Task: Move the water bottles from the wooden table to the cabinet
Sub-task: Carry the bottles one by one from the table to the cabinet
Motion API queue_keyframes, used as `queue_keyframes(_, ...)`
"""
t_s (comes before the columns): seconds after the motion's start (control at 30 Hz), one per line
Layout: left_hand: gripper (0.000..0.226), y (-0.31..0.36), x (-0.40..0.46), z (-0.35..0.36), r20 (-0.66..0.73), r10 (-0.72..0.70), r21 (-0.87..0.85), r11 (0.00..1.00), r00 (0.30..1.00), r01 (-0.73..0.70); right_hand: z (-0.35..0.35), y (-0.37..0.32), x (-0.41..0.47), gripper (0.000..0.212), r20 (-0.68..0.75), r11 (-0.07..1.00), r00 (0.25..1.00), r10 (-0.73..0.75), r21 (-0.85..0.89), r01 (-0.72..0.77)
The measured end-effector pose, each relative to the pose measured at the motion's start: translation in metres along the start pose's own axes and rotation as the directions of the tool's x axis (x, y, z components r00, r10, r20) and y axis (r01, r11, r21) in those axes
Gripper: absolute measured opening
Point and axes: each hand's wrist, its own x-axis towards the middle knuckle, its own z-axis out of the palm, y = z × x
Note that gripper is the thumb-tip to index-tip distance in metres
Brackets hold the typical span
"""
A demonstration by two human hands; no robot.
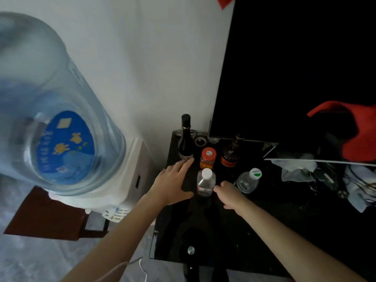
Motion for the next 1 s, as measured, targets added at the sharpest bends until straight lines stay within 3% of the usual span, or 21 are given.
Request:
queue_keyframes(0.13,0.096,0.009,-0.035,-0.017,-0.112,-0.100,0.124,0.986,0.989,0.114,-0.020,-0.017,-0.044,0.023,-0.065,0.861,0.934,-0.352,-0.414,0.296)
queue_keyframes(0.23,0.090,0.018,-0.057,-0.028,-0.191,-0.186,0.118,0.970,0.964,0.211,-0.031,-0.036,-0.071,0.035,-0.145,0.680,0.788,-0.599,-0.612,0.404)
queue_keyframes(0.33,0.086,0.030,-0.081,-0.038,-0.276,-0.274,0.108,0.943,0.921,0.313,-0.033,-0.053,-0.091,0.058,-0.052,0.506,0.686,-0.725,-0.716,0.480)
queue_keyframes(0.5,0.104,0.050,-0.126,-0.034,-0.331,-0.435,0.040,0.880,0.837,0.473,-0.023,-0.062,-0.109,0.076,0.173,0.229,0.620,-0.765,-0.827,0.513)
queue_keyframes(0.6,0.095,0.057,-0.153,-0.018,-0.340,-0.520,-0.006,0.835,0.784,0.551,-0.011,-0.057,-0.115,0.079,0.272,0.134,0.624,-0.733,-0.841,0.525)
queue_keyframes(0.77,0.091,0.070,-0.211,0.015,-0.333,-0.652,-0.065,0.736,0.681,0.673,0.024,-0.044,-0.144,0.078,0.432,0.004,0.547,-0.717,-0.782,0.623)
queue_keyframes(0.87,0.080,0.072,-0.256,0.032,-0.323,-0.741,-0.132,0.651,0.588,0.748,0.054,-0.036,-0.173,0.076,0.539,-0.113,0.452,-0.710,-0.722,0.683)
queue_keyframes(1.0,0.090,0.080,-0.321,0.052,-0.305,-0.837,-0.213,0.524,0.454,0.825,0.102,-0.023,-0.211,0.074,0.656,-0.261,0.324,-0.682,-0.633,0.729)
